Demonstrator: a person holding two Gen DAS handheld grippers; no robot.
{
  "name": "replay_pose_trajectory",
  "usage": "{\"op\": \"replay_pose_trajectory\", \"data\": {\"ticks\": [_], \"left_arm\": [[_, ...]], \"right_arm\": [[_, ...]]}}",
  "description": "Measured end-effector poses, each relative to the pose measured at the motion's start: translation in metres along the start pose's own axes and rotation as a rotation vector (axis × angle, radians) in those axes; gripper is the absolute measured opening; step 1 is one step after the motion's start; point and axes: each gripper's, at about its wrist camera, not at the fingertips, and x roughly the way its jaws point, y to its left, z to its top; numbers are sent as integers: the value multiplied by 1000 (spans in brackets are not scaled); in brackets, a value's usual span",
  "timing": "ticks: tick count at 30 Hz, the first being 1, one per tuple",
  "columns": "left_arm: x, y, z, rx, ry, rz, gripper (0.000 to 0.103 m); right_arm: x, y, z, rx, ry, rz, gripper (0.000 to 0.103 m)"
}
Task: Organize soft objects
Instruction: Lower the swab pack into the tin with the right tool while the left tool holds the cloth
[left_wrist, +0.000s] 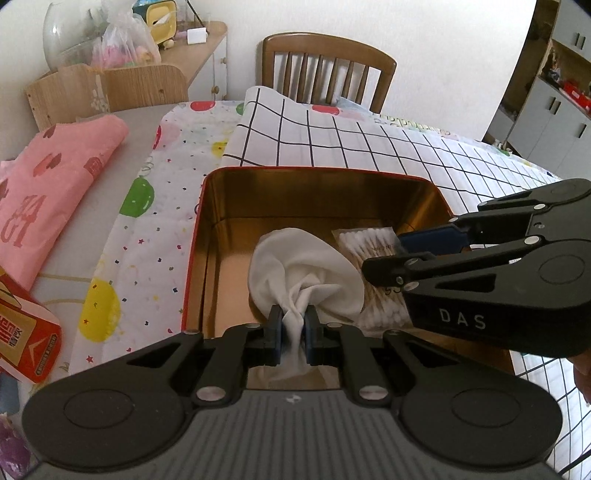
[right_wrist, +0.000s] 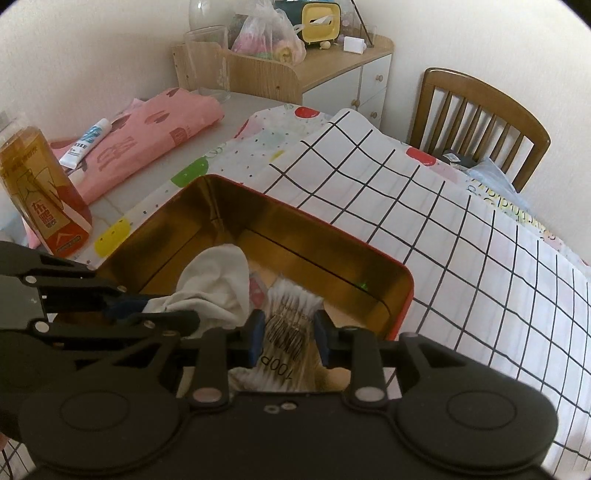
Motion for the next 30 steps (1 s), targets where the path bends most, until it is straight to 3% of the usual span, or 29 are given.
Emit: {"op": "replay_pose_trajectory", "data": {"ticks": [4, 20, 30], "left_arm": [[-1, -1, 0, 0, 2, 5, 11], [-16, -3, 2, 2, -29, -8, 12], [-52, -17, 3, 44, -106, 7, 12]], "right_arm": [[-2, 0, -2, 4, 5, 6, 32], [-35, -3, -8, 18, -44, 30, 51], [-81, -12, -20, 38, -127, 60, 55]]}}
